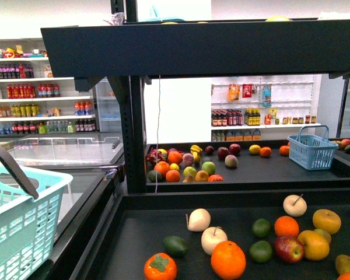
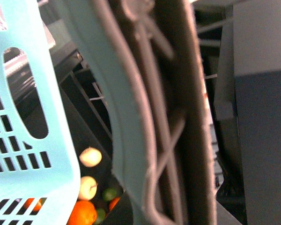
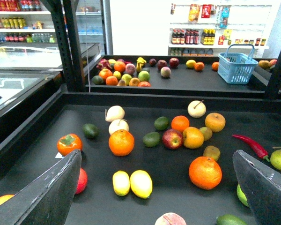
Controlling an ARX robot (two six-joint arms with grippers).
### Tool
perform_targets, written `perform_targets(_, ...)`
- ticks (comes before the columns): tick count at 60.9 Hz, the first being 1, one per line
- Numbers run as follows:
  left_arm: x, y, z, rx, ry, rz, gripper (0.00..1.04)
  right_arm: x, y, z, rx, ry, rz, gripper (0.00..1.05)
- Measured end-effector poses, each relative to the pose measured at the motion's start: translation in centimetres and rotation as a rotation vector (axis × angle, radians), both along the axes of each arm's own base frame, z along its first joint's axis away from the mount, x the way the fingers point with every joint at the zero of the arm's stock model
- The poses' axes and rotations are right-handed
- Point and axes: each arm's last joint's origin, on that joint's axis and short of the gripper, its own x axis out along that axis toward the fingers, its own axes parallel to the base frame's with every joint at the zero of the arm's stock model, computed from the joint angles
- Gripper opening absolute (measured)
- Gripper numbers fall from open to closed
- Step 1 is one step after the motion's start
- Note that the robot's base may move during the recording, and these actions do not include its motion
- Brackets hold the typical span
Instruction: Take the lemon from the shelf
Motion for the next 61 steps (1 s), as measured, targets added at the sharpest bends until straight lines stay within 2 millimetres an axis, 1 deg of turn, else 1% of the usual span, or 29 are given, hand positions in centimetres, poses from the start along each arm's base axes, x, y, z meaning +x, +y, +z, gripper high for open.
perform_targets(11, -1.6, -2.2, 1.5, 0.107, 0.0, -0.151, 0.07, 0.0, 0.0, 0.0, 0.0, 0.0, 0.0, 0.97)
perform_targets(21, -3.1, -4.7, 3.0, 0.192, -0.059, -0.318, 0.07, 0.0, 0.0, 0.0, 0.0, 0.0, 0.0, 0.97)
perform_targets(25, -3.5, -6.2, 3.4, 0.223, -0.092, -0.4, 0.07, 0.0, 0.0, 0.0, 0.0, 0.0, 0.0, 0.97)
perform_targets(31, -3.7, -7.8, 3.1, 0.238, -0.102, -0.472, 0.07, 0.0, 0.0, 0.0, 0.0, 0.0, 0.0, 0.97)
perform_targets(46, -3.7, -12.7, 2.1, 0.264, -0.118, -0.649, 0.07, 0.0, 0.0, 0.0, 0.0, 0.0, 0.0, 0.97)
perform_targets(47, -3.7, -13.3, 2.0, 0.268, -0.121, -0.668, 0.07, 0.0, 0.0, 0.0, 0.0, 0.0, 0.0, 0.97)
perform_targets(53, -3.3, -15.2, 1.7, 0.271, -0.125, -0.726, 0.07, 0.0, 0.0, 0.0, 0.0, 0.0, 0.0, 0.97)
perform_targets(56, -2.9, -16.6, 1.5, 0.27, -0.125, -0.762, 0.07, 0.0, 0.0, 0.0, 0.0, 0.0, 0.0, 0.97)
perform_targets(60, -2.6, -18.0, 1.4, 0.27, -0.131, -0.794, 0.07, 0.0, 0.0, 0.0, 0.0, 0.0, 0.0, 0.97)
perform_targets(61, -2.6, -18.1, 1.4, 0.27, -0.132, -0.796, 0.07, 0.0, 0.0, 0.0, 0.0, 0.0, 0.0, 0.97)
